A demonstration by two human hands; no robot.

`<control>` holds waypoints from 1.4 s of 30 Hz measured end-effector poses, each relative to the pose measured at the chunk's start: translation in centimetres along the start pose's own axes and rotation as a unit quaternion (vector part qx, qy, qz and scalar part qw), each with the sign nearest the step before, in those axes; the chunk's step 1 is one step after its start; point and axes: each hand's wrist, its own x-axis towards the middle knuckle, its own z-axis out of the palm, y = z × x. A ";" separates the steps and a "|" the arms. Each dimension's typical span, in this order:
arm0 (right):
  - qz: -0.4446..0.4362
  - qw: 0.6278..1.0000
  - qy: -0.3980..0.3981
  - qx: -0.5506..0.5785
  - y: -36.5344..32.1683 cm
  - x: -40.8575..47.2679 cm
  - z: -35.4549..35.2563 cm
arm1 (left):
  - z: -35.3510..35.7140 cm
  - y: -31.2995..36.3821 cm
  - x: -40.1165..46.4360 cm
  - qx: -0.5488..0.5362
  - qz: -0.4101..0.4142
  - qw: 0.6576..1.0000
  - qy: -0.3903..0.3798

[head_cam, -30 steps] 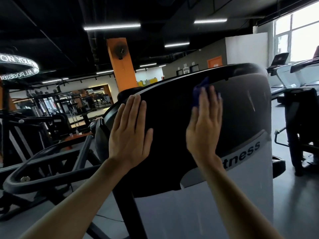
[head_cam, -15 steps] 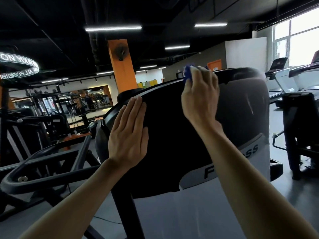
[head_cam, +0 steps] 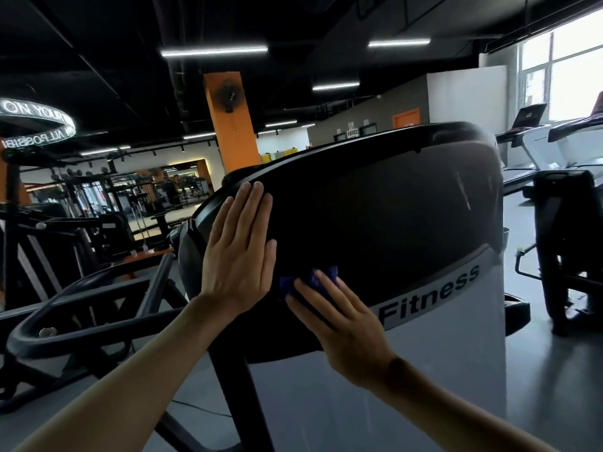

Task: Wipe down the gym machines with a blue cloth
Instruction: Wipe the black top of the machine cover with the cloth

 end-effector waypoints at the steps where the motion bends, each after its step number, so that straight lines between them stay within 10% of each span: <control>1: -0.024 1.000 -0.015 -0.007 0.6 -1.0 0.0 | 0.0 0.2 0.0 0.007 -0.003 1.000 0.000; 20: 0.189 0.968 0.152 0.072 9.3 11.2 -6.3 | 1.5 5.6 6.4 0.071 0.009 0.997 0.012; 42: 0.437 0.897 0.063 0.011 6.8 -3.5 -2.3 | 5.6 14.8 9.8 0.168 0.121 0.973 -0.098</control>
